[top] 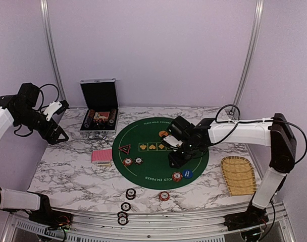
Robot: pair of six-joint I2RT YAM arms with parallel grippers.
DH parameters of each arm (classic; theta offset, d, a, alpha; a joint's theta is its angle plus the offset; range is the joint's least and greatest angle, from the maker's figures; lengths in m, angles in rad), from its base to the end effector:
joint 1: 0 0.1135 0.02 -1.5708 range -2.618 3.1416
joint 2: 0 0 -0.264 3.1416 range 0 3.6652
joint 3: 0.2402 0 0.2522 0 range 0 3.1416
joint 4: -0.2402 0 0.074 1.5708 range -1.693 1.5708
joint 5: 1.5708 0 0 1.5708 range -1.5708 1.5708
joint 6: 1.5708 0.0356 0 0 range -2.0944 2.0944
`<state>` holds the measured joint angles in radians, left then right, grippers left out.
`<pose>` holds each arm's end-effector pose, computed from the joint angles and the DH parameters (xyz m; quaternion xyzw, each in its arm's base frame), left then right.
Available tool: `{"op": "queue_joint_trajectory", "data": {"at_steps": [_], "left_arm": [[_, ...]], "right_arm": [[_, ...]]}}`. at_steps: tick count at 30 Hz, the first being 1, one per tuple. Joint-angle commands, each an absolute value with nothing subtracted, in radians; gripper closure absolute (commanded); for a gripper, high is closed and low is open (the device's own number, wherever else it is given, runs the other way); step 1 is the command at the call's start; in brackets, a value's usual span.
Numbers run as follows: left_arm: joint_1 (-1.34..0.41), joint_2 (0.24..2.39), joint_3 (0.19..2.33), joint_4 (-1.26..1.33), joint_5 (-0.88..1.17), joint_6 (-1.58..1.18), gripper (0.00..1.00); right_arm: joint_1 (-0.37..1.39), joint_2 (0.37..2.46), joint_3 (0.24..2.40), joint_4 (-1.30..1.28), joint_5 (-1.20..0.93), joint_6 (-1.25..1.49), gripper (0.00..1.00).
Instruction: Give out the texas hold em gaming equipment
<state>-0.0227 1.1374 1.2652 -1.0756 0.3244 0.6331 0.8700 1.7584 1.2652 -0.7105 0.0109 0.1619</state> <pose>0.2070 -0.0161 0.3563 0.3494 0.8734 -0.0557 0.3347 0.2278 0.2694 0.2074 -0.3399 0.9226 0.0854 0.1614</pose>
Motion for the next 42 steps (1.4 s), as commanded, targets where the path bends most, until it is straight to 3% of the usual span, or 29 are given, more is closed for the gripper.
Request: {"op": "queue_joint_trajectory", "data": {"at_steps": [1,12,17,27,39,42], "left_arm": [[-0.024,1.143,1.243,-1.103,0.347,0.656,0.01],[-0.025,1.155,1.227,-1.103,0.362,0.675,0.01],[-0.03,1.162,1.198,-1.103,0.359,0.702,0.01],[-0.053,1.197,1.158,-1.102,0.367,0.758,0.01],[-0.133,1.249,1.129,-1.05,0.343,0.756,0.01],[-0.176,1.277,1.119,-1.013,0.312,0.745,0.01]], "right_arm": [[0.774,1.664,1.168,-0.704,0.064,0.215,0.87],[0.635,1.652,1.049,-0.667,0.089,0.228,0.83],[0.617,1.676,1.039,-0.657,0.119,0.238,0.74],[0.61,1.715,1.063,-0.659,0.123,0.249,0.43],[0.638,1.628,1.242,-0.726,0.135,0.293,0.21],[0.668,1.643,1.296,-0.72,0.106,0.309,0.19]]}}
